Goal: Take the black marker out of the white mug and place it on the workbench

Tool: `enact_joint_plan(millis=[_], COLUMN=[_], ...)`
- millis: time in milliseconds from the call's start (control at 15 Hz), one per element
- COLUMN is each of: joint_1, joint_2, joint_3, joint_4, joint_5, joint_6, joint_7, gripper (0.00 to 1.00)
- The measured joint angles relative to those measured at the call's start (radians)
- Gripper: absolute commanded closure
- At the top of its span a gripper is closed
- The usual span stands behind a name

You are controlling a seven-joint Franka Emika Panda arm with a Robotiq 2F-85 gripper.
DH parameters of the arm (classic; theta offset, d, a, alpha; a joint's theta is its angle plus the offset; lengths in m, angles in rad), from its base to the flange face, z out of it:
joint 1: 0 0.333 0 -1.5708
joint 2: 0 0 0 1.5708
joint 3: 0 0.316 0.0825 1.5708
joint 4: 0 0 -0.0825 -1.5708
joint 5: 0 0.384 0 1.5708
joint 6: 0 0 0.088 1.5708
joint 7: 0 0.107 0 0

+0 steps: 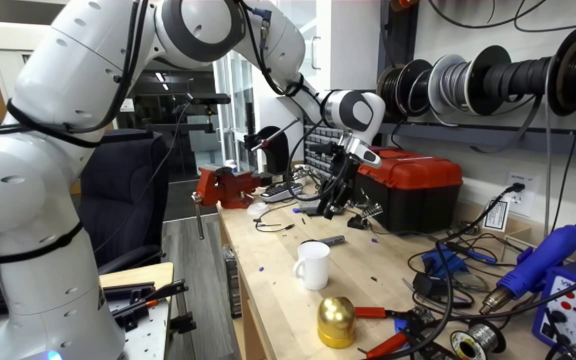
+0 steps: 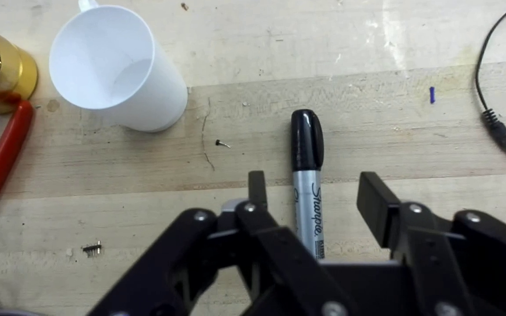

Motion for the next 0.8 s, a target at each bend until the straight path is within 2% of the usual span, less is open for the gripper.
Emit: enact_joint_plan(millis=[133,200,267,333,400,800], joint_1=[0.001,0.002,0.003,0.004,0.004,0.004], joint_2=[0.000,0.000,-0.002,-0.008,-0.018,-0.069], joint_3=[-0.004,-0.008,-0.012,-0.016,-0.022,-0.034], joint_4=[0.004,0.005,0.005,0.003,-0.007,-0.056], joint_5=[-0.004,-0.009,-0.014,-0.018,-0.018,-0.019], joint_6=[0.000,0.001,0.007,0.020,0.047,0.084], joint_7=[0.000,0.001,0.004,0.009,0.020,0.034], gripper=[0.02,0.01,0.00,0.07,0.01,0.00])
